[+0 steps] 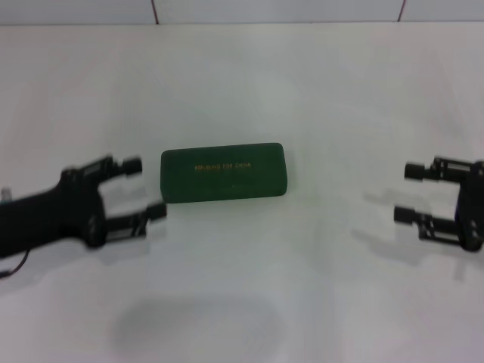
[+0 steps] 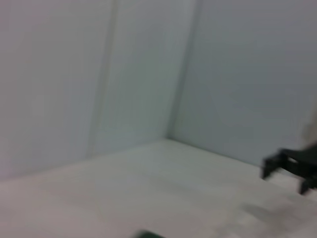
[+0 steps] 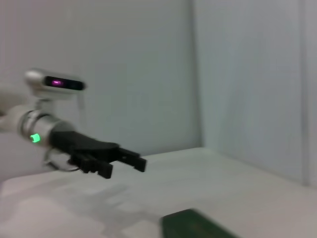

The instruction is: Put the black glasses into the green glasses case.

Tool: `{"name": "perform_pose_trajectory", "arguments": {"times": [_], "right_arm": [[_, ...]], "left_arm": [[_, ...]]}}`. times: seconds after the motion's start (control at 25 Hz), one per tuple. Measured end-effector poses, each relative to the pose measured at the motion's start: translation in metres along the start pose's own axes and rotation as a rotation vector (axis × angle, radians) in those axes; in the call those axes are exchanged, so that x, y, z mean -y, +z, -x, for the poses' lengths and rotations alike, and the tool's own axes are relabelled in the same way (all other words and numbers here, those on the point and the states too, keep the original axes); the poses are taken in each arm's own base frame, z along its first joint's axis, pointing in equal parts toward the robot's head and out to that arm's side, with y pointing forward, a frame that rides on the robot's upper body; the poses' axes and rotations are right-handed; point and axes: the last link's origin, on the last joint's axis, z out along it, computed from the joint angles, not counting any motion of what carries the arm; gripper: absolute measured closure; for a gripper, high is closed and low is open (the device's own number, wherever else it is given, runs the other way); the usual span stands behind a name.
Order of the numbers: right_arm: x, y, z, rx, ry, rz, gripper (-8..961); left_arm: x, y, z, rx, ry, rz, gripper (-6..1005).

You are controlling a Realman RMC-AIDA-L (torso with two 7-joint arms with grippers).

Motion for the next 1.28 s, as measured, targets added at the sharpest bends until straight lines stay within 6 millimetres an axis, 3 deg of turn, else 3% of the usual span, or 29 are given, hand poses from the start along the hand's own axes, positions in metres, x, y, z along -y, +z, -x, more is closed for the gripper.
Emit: {"name": "perform_pose_trajectory", "arguments": {"times": [0.12,0.32,0.64,1.0,1.28], "right_arm": [[-0.008,-0.007,-0.001,-0.024,-0.006,0.07,311],[-0.02,-0.012,-0.013,-0.082,0.02,0.125,311],[-0.028,-0.009,-0.024,-0.098,0.05,0.105,310],[-0.033,0.014,-0.022,-0.066,0.068,0.128,310],[-0.023,0.027,-0.02,-0.069,0.069,0.113,310]], "left_arm": [[-0.011,-0.012,0.006,0.042,-0.015,0.071,118],[-0.027,-0.024,0.023,0.138,-0.029,0.127,118],[-0.032,-0.031,0.033,0.175,-0.045,0.114,117],[-0.029,-0.033,0.031,0.177,-0.038,0.115,118],[-0.029,-0.033,0.03,0.179,-0.034,0.115,122]]}}
